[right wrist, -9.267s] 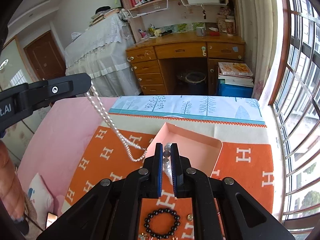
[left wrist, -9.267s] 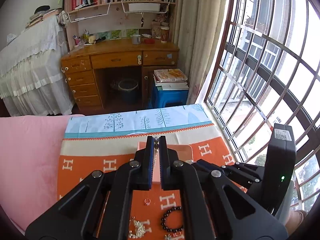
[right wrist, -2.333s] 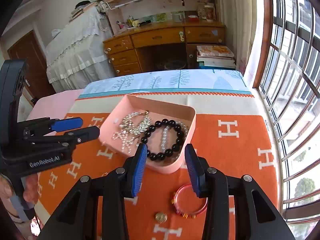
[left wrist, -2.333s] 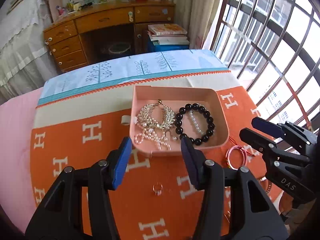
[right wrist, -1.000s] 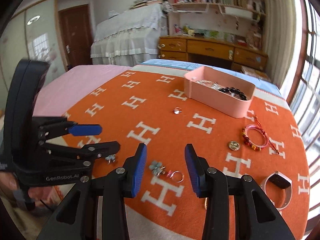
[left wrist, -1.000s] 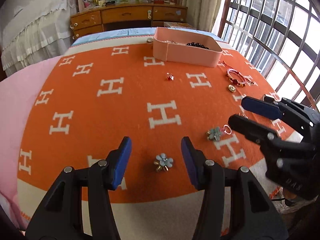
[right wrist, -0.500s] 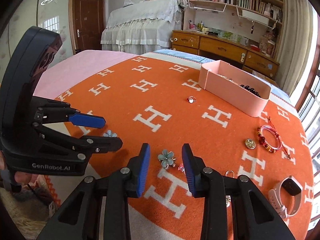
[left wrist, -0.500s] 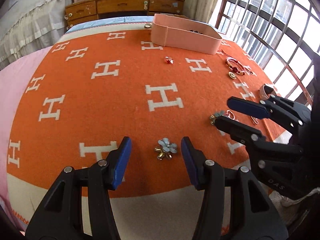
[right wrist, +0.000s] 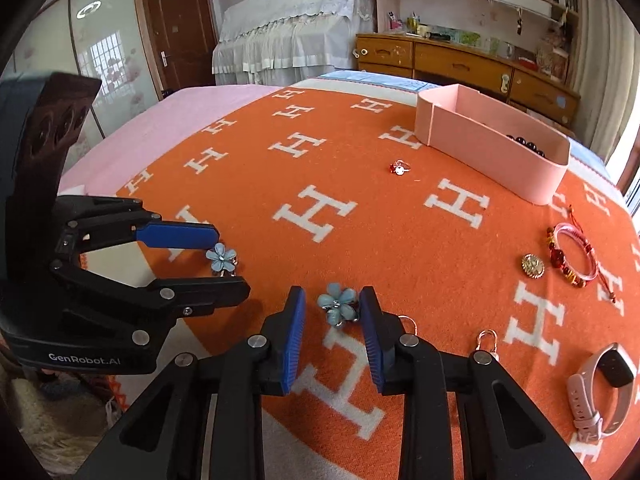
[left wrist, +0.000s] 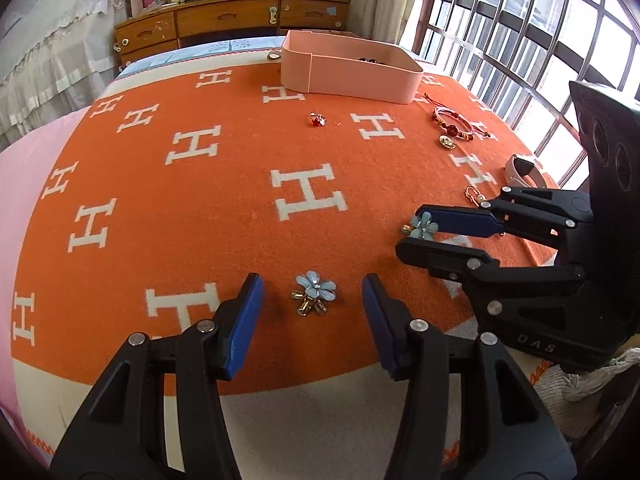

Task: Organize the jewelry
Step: 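Move the left gripper to the blue flower brooch and close on it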

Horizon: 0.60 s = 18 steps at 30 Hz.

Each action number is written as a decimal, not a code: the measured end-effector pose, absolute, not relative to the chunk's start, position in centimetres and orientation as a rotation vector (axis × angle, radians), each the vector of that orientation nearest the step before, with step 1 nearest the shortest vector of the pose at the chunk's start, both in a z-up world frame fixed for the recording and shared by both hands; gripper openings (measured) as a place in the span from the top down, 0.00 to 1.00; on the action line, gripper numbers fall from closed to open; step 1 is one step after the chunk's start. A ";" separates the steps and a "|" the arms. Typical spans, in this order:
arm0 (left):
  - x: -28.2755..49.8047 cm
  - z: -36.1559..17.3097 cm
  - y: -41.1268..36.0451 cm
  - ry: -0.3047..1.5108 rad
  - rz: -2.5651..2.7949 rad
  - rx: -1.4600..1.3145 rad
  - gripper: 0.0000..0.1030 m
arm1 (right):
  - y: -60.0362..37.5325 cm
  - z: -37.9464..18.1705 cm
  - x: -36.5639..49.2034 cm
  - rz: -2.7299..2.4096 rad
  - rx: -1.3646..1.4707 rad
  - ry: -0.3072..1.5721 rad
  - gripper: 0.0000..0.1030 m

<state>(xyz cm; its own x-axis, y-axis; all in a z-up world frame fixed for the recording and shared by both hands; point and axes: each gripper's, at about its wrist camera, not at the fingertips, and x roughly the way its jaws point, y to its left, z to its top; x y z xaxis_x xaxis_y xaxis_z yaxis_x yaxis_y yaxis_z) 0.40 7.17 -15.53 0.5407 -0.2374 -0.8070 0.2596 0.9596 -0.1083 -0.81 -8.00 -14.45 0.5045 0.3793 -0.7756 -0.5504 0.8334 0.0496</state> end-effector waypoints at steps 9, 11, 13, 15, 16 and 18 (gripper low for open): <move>0.5 -15.6 7.2 0.942 -0.293 0.029 0.82 | -8.4 -14.4 -1.1 0.558 -0.184 0.871 0.81; 0.4 -15.6 7.1 0.938 -0.292 0.031 0.82 | -8.5 -14.5 -1.0 0.556 -0.178 0.870 0.81; 0.4 -15.6 7.1 0.934 -0.288 0.032 0.82 | -8.5 -14.4 -1.2 0.552 -0.175 0.867 0.82; 0.3 -15.6 7.1 0.930 -0.285 0.031 0.82 | -8.6 -14.4 -1.2 0.548 -0.166 0.865 0.82; 0.4 -15.6 7.1 0.928 -0.283 0.030 0.82 | -8.7 -14.4 -1.2 0.545 -0.158 0.865 0.82; 0.4 -15.6 7.0 0.926 -0.280 0.028 0.82 | -9.1 -14.4 -1.1 0.541 -0.133 0.867 0.82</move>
<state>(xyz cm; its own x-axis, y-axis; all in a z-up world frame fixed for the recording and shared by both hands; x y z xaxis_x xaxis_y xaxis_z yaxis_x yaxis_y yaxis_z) 0.40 7.03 -15.58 0.5674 -0.2261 -0.7918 0.2499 0.9635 -0.0960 -1.13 -9.09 -14.36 0.5225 0.3973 -0.7544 -0.5028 0.8581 0.1037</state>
